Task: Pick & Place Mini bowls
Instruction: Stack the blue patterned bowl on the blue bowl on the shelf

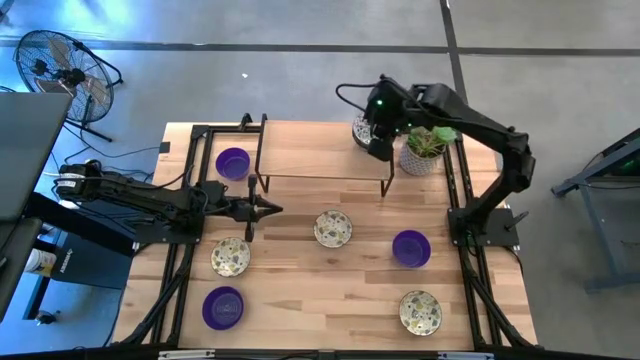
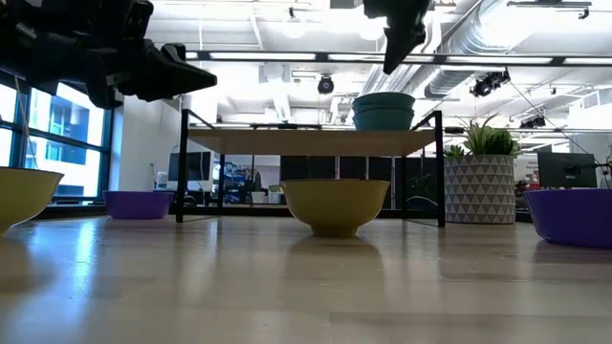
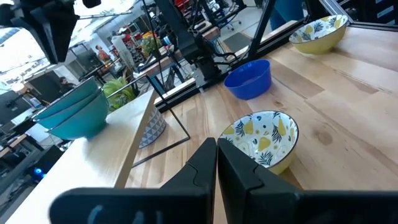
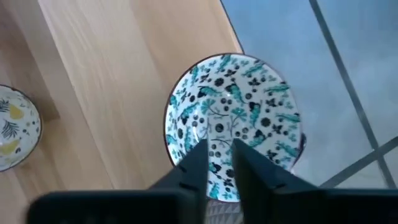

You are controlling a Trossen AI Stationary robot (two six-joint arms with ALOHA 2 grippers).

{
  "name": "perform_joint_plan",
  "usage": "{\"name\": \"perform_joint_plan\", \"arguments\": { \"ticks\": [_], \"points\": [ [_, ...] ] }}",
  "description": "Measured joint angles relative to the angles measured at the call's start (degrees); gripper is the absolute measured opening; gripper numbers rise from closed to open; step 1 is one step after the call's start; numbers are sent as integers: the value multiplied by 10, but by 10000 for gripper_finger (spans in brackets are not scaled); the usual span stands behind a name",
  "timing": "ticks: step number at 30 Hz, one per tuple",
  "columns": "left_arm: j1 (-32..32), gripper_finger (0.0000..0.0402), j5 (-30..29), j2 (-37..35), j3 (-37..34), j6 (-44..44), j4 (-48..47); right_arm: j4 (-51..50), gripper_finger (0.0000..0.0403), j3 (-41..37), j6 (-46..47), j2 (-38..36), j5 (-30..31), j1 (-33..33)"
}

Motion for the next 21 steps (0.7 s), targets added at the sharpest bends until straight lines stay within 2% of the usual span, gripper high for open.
{"name": "perform_joint_plan", "arguments": {
  "ticks": [3,8,11,16,21],
  "points": [
    [0,10,7,0,0,0,-2,23,8,-33,0,0,-2,-3],
    [0,10,10,0,0,-1,-3,80,21,-112,5,0,-7,-15],
    [0,10,10,0,0,-2,-3,122,12,-143,5,0,-4,-28],
    [0,10,10,0,0,-2,-3,151,4,-147,2,0,-5,-57],
    [0,10,10,0,0,0,-3,150,2,-145,-5,0,-52,-90]
  ]
}}
